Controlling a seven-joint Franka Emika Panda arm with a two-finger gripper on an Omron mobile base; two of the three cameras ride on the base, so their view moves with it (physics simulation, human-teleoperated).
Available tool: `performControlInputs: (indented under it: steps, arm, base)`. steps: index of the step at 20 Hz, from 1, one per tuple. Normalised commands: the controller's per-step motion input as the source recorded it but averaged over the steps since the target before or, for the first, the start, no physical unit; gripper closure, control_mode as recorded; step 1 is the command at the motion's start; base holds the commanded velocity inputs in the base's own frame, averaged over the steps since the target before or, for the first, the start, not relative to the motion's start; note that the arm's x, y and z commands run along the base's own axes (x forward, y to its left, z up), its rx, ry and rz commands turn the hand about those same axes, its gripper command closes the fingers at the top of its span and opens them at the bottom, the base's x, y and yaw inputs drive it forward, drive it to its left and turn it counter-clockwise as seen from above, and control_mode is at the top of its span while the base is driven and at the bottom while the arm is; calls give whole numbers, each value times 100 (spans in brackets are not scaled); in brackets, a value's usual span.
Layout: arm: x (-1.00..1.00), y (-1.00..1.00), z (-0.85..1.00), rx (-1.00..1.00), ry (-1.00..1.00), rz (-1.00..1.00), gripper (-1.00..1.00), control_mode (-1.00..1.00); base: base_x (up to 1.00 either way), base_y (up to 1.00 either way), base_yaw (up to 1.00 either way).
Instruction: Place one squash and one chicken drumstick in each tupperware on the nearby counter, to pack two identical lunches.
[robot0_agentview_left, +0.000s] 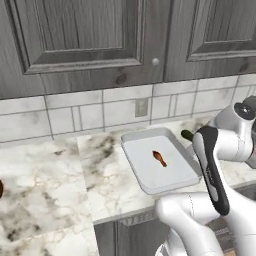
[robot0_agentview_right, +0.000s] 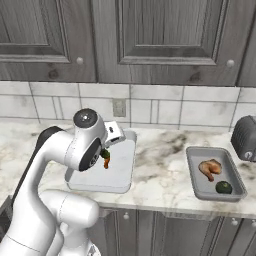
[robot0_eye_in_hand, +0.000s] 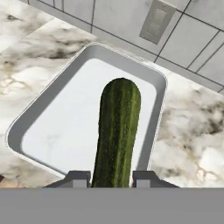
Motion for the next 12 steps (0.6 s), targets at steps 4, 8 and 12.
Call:
performControlInputs:
  steps: [4,8,12]
  arm:
    - [0,0,0,0,0,0,100,100]
    - [0,2,-28,0,0,0,100,-100]
    - [2,0,-63,-3,0,-21,100,-100]
  base:
    - [65,8,9]
    - [11,6,2]
    - [0,0,0]
